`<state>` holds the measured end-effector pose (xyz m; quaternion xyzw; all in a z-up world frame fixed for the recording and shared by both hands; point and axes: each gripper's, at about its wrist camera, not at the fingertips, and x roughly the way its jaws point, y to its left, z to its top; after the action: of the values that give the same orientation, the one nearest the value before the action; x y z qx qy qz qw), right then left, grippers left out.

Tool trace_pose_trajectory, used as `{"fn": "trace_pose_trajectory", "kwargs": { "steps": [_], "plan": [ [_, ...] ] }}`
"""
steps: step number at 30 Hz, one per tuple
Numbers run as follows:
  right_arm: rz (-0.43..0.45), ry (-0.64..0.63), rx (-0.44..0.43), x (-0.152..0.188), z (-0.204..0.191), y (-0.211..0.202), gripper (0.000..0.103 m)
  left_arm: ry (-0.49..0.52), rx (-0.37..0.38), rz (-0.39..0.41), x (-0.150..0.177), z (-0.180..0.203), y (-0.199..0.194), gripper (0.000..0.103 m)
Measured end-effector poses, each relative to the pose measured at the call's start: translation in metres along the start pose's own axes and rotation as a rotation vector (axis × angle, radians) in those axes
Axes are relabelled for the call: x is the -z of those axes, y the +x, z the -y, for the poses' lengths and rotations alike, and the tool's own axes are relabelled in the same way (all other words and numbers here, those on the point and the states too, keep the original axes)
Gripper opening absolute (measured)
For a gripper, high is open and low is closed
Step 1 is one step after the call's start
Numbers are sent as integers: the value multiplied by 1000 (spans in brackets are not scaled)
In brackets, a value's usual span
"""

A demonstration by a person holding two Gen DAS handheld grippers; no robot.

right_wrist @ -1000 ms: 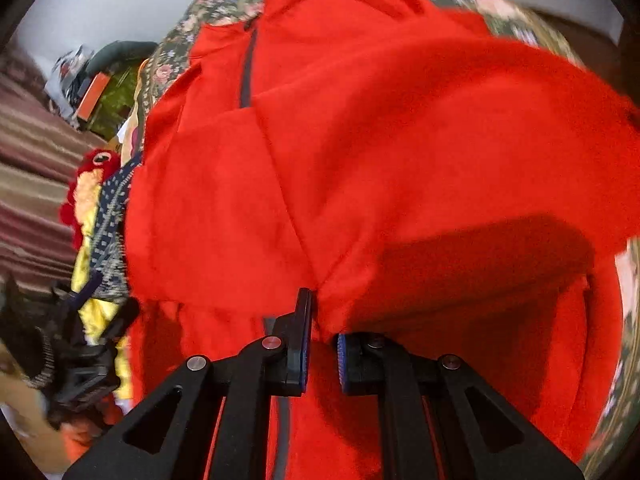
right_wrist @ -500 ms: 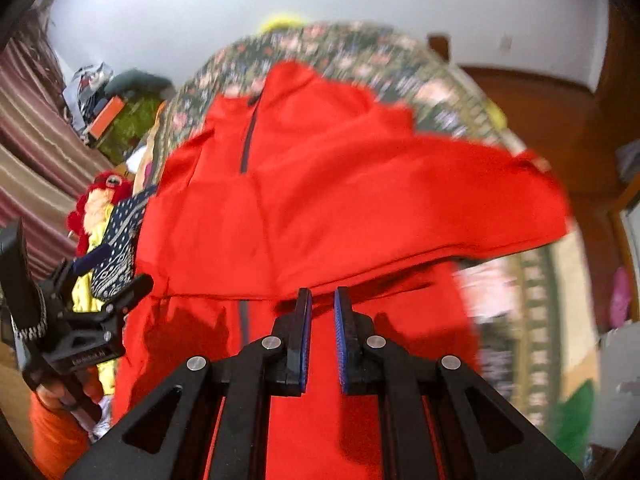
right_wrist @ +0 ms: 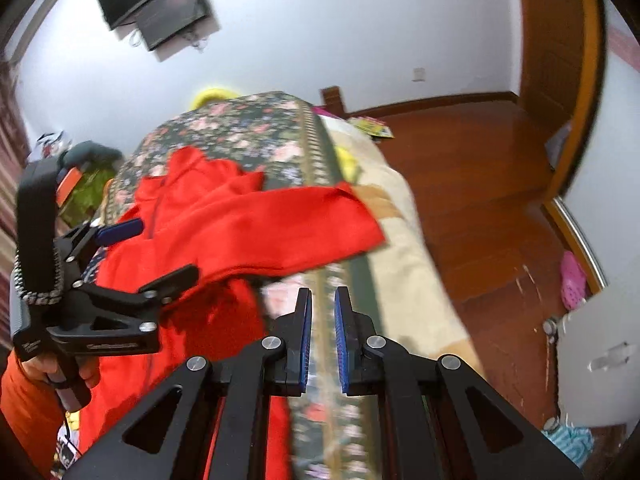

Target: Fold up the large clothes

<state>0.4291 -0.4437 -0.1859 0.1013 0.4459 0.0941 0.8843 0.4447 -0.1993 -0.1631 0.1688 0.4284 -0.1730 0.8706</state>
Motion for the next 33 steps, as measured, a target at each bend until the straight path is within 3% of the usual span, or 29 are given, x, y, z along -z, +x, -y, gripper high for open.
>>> {"fn": "trace_pose_trajectory", "kwargs": {
  "steps": [7, 11, 14, 15, 16, 19, 23, 29, 33],
  "plan": [
    [-35, 57, 6, 16, 35, 16, 7, 66, 1, -169, -7, 37, 87, 103],
    [-48, 71, -5, 22, 38, 24, 7, 26, -20, -142, -3, 31, 108, 96],
    [-63, 65, -6, 26, 35, 30, 7, -45, -11, -121, -6, 22, 108, 54],
    [-69, 63, -7, 26, 33, 32, 7, -58, -16, -122, -8, 21, 108, 24],
    [-77, 60, -7, 27, 31, 34, 7, -73, -36, -130, -11, 17, 109, 11],
    [-87, 42, -17, 29, 20, 36, 7, -159, 12, -92, -16, -2, 92, 11],
    [-90, -14, -19, 28, -1, 35, 7, -226, 58, 40, -25, -27, 36, 10],
    [-73, -80, -68, 22, -37, 29, 7, -316, 19, 209, -16, -86, -54, 10],
    [-36, -170, -101, 11, -75, 32, 7, -397, -48, 270, 22, -138, -95, 10]
  ]
}}
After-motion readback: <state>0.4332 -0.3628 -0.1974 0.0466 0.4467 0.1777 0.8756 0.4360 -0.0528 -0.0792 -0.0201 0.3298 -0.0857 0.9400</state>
